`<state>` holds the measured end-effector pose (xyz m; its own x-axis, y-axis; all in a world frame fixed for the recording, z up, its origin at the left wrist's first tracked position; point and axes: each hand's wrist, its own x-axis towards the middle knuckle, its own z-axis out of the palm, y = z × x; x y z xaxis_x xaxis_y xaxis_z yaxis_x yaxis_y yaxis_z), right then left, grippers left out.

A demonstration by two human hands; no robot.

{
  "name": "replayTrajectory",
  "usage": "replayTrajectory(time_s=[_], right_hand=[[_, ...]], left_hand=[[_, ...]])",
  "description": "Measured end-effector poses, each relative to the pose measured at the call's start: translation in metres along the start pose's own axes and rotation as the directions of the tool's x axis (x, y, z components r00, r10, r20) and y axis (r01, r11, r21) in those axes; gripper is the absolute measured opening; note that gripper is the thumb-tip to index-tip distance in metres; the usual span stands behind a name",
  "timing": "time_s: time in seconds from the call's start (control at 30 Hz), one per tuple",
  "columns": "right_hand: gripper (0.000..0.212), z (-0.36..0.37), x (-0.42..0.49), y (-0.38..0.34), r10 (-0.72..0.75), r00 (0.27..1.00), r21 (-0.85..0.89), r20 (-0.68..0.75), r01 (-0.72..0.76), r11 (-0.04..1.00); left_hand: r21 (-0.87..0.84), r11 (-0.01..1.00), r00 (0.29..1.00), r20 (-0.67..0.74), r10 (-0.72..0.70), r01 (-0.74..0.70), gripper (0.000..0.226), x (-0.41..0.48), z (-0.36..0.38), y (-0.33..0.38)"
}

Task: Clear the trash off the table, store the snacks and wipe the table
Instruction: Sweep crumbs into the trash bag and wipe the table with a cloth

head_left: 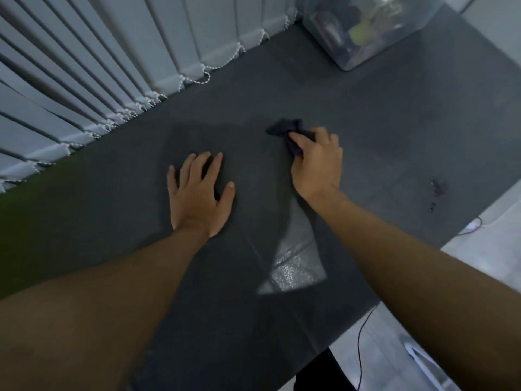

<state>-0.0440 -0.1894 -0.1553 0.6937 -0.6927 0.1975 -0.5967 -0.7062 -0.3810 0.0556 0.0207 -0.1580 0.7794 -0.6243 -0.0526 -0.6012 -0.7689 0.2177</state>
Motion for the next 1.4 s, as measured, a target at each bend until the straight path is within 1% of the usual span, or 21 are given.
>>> replayTrajectory(time_s=[0.07,0.13,0.2,0.3,0.37,0.4,0.47,0.53,0.6,0.63,0.7,0.77,0.83,0.93,1.0,1.1,1.17,1.2,1.23,1.3,1.4], right_hand=[[0.040,-0.001,-0.024,-0.009,-0.150,0.988,0.076,0.042,0.146,0.986],[0.039,-0.004,-0.043,-0.003,-0.391,0.912,0.162,0.126,0.370,0.915],[0.038,-0.011,-0.047,0.012,-0.442,0.883,0.143,0.160,0.422,0.895],[0.039,-0.020,-0.046,0.034,-0.127,0.991,0.003,0.034,0.127,0.992],[0.045,-0.026,-0.055,0.033,0.085,0.996,-0.034,-0.016,-0.085,0.996],[0.046,-0.027,-0.063,0.028,0.094,0.995,-0.037,-0.012,-0.095,0.995],[0.046,-0.029,-0.085,0.021,-0.081,0.995,-0.003,0.049,0.081,0.997],[0.045,-0.035,-0.105,0.022,-0.348,0.923,0.069,0.167,0.341,0.937],[0.041,-0.044,-0.111,0.037,-0.454,0.862,0.056,0.226,0.454,0.889],[0.038,-0.048,-0.110,0.047,-0.406,0.893,0.016,0.196,0.411,0.912],[0.036,-0.052,-0.110,0.063,-0.121,0.991,-0.043,0.052,0.123,0.992],[0.041,-0.055,-0.119,0.066,0.146,0.988,-0.033,-0.045,-0.148,0.988],[0.045,-0.055,-0.137,0.059,0.138,0.990,-0.028,-0.031,-0.139,0.990],[0.044,-0.063,-0.166,0.064,-0.216,0.971,0.031,0.098,0.214,0.976],[0.042,-0.073,-0.170,0.082,-0.341,0.930,0.021,0.140,0.342,0.940],[0.037,-0.081,-0.160,0.113,-0.079,0.997,-0.080,0.007,0.080,0.994],[0.038,-0.082,-0.157,0.119,0.219,0.971,-0.050,-0.100,-0.224,0.973],[0.040,-0.081,-0.159,0.116,0.277,0.955,-0.043,-0.109,-0.283,0.958],[0.042,-0.079,-0.163,0.110,0.256,0.963,-0.062,-0.087,-0.262,0.963],[0.045,-0.076,-0.175,0.102,0.022,1.000,-0.106,0.008,-0.021,0.994],[0.044,-0.087,-0.171,0.119,-0.286,0.946,-0.095,0.155,0.302,0.949]], left_hand=[[0.025,0.998,0.998,-0.040,0.054,-0.053,0.061,-0.007,0.002,0.001],[0.011,0.999,0.998,-0.032,0.045,-0.044,0.060,-0.015,0.002,0.004],[0.002,0.999,0.999,0.021,0.050,-0.050,0.063,-0.029,0.004,0.010],[0.051,0.996,0.996,0.068,0.063,-0.067,0.066,-0.050,0.012,0.014],[0.095,0.993,0.995,0.077,0.061,-0.069,0.067,-0.053,0.015,0.013],[0.107,0.992,0.995,0.080,0.062,-0.071,0.067,-0.052,0.015,0.013],[0.120,0.990,0.995,0.074,0.067,-0.076,0.066,-0.051,0.015,0.013],[0.127,0.989,0.995,0.072,0.064,-0.073,0.065,-0.052,0.016,0.013],[0.126,0.989,0.995,0.077,0.064,-0.074,0.064,-0.053,0.016,0.015],[0.127,0.989,0.995,0.076,0.067,-0.076,0.064,-0.053,0.016,0.014],[0.135,0.986,0.993,0.082,0.083,-0.093,0.063,-0.052,0.017,0.014],[0.135,0.983,0.989,0.086,0.117,-0.128,0.061,-0.050,0.017,0.017],[0.124,0.977,0.983,0.088,0.163,-0.173,0.060,-0.049,0.016,0.022],[0.096,0.973,0.974,0.107,0.197,-0.208,0.062,-0.047,0.012,0.034],[0.081,0.971,0.969,0.123,0.212,-0.223,0.063,-0.045,0.011,0.047],[0.063,0.967,0.962,0.132,0.239,-0.249,0.063,-0.039,0.016,0.077],[0.065,0.967,0.961,0.145,0.234,-0.245,0.063,-0.034,0.020,0.094],[0.065,0.970,0.963,0.148,0.224,-0.235,0.063,-0.031,0.022,0.102],[0.064,0.973,0.966,0.148,0.212,-0.223,0.063,-0.028,0.024,0.108],[0.058,0.978,0.972,0.137,0.190,-0.200,0.064,-0.019,0.026,0.117],[0.044,0.980,0.974,0.134,0.184,-0.191,0.064,-0.003,0.029,0.132]])
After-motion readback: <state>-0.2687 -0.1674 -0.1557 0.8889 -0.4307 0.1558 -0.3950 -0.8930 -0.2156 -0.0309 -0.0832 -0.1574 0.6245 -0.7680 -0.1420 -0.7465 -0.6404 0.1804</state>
